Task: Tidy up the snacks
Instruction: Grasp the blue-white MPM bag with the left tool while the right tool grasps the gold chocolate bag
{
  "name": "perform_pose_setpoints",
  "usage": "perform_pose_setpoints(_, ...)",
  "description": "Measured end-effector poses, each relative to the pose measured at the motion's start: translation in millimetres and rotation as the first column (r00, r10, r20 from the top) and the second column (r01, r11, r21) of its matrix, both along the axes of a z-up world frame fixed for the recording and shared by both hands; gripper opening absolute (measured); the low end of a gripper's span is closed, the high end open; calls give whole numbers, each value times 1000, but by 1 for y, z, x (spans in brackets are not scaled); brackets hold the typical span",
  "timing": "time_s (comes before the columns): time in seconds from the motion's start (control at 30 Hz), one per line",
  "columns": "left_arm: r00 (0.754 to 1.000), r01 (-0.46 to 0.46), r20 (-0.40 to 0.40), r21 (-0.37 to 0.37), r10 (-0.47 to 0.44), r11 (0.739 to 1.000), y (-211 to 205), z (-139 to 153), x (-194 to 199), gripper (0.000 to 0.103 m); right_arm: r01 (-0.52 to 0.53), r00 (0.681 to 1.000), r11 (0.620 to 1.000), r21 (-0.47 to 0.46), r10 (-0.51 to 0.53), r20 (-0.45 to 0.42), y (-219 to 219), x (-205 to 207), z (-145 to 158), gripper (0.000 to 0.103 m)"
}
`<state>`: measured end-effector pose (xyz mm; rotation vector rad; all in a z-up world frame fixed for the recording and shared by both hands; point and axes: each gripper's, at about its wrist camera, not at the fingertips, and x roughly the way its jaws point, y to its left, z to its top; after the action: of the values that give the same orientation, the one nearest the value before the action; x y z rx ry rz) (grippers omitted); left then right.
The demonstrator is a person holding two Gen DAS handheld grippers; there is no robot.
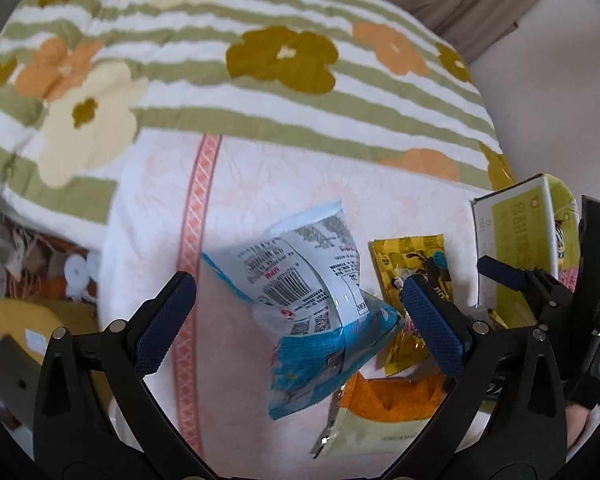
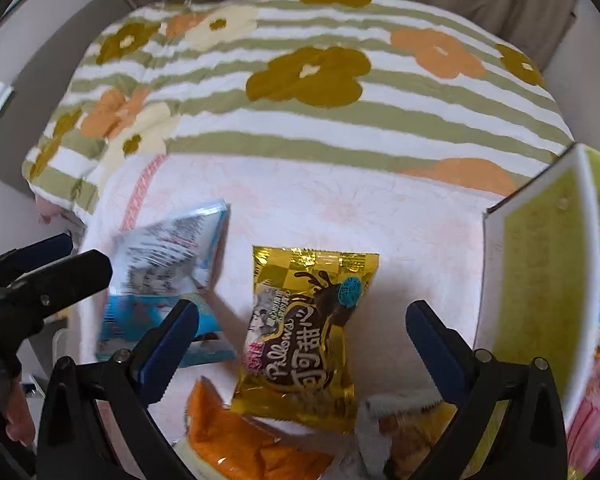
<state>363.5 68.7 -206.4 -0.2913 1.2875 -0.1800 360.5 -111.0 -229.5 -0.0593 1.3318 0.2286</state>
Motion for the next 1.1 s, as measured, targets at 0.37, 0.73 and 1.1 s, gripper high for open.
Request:
perform_pose_setpoints(0.37, 996, -9, -93, 65, 15, 998, -19, -51, 3, 102, -77, 995, 994, -81, 72, -64, 7, -2, -32, 94)
perform_pose_setpoints(0.73, 996, 56, -82, 148, -44, 987, -36, -57, -1, 79, -88, 994, 994, -70, 84, -67, 4, -7, -38, 85)
perform_pose_setpoints(1.1, 998, 25, -52, 128, -18, 991, -18, -48, -9, 73, -87, 994, 995, -40, 84, -64, 12, -9, -40, 69)
